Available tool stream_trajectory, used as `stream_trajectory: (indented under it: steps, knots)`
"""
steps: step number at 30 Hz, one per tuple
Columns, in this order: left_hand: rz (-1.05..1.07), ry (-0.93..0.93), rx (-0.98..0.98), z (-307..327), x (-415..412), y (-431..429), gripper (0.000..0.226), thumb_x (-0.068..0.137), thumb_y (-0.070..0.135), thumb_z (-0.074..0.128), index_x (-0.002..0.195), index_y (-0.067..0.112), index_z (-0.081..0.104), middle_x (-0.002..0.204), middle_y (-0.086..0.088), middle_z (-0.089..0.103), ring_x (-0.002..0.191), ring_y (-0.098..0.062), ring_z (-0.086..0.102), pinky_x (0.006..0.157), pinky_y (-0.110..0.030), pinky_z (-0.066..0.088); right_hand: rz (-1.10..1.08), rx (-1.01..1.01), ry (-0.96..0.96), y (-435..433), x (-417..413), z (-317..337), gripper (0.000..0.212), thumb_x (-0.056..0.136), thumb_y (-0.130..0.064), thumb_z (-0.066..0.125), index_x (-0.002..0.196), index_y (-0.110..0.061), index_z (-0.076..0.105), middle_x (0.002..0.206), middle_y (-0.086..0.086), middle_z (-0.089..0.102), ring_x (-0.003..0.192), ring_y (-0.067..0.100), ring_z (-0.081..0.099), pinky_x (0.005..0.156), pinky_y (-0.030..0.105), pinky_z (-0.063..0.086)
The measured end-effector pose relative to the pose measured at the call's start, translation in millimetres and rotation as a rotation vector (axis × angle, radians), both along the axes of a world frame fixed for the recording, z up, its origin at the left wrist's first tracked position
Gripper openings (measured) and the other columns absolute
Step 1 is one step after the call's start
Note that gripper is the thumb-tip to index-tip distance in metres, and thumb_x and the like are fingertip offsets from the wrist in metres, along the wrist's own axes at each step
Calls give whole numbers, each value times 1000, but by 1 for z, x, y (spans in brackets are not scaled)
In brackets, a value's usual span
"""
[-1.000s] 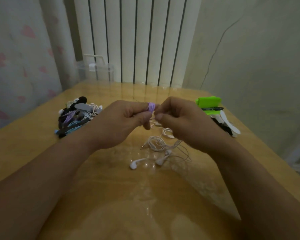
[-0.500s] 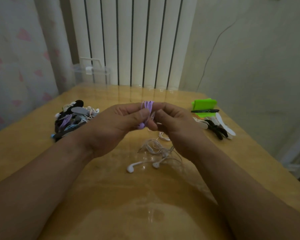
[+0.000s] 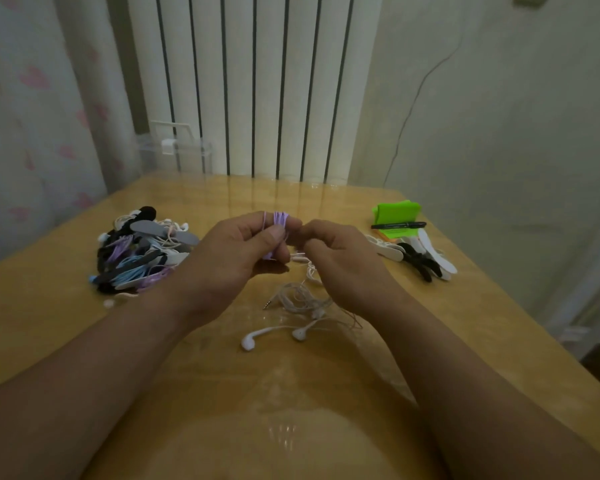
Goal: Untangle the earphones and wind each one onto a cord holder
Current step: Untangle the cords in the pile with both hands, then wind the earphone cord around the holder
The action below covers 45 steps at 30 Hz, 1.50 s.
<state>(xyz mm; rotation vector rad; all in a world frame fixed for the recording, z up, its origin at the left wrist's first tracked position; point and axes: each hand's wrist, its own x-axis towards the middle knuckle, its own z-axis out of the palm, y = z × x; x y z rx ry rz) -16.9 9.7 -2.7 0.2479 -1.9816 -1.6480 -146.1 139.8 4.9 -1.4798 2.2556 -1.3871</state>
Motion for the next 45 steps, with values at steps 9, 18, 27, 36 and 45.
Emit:
stream_trajectory:
  steps: [9, 18, 27, 36, 45]
  knots:
    - [12, -43, 233, 19, -31, 10, 30, 112, 10, 39, 113, 0, 67, 64, 0, 51, 68, -13, 53, 64, -30, 41, -377, 195, -85, 0, -93, 21, 30, 99, -4, 52, 114, -16, 76, 119, 10, 75, 108, 30, 69, 93, 42, 57]
    - [-170, 81, 687, -1, -34, 8, 28, 108, 17, 43, 111, 2, 66, 67, 0, 38, 66, -15, 45, 54, -25, 39, -479, 768, 495, -14, -149, -14, 37, 108, -43, 48, 113, -13, 69, 118, 12, 70, 111, 31, 64, 81, 33, 43]
    - [-311, 267, 816, 4, -25, -8, 24, 102, 24, 51, 99, 9, 70, 61, 4, 36, 63, -12, 44, 53, -22, 39, -481, 723, 479, -6, -140, -7, 35, 98, -48, 65, 118, -20, 60, 115, 8, 69, 110, 33, 62, 90, 38, 51]
    - [-262, 288, 776, 4, -22, -12, 20, 95, 24, 52, 90, 11, 65, 61, 3, 36, 62, -14, 43, 53, -24, 38, -82, -10, -407, 22, -23, 34, 29, 104, -38, 58, 107, -9, 62, 88, 9, 67, 75, 23, 66, 67, 34, 54]
    - [-273, 276, 619, -2, -25, -9, 18, 93, 23, 49, 80, 12, 49, 65, -1, 32, 65, -17, 43, 58, -28, 39, 242, -90, -1035, 6, 4, 17, 29, 106, -33, 55, 111, -6, 66, 74, 5, 44, 49, 12, 35, 49, 25, 23]
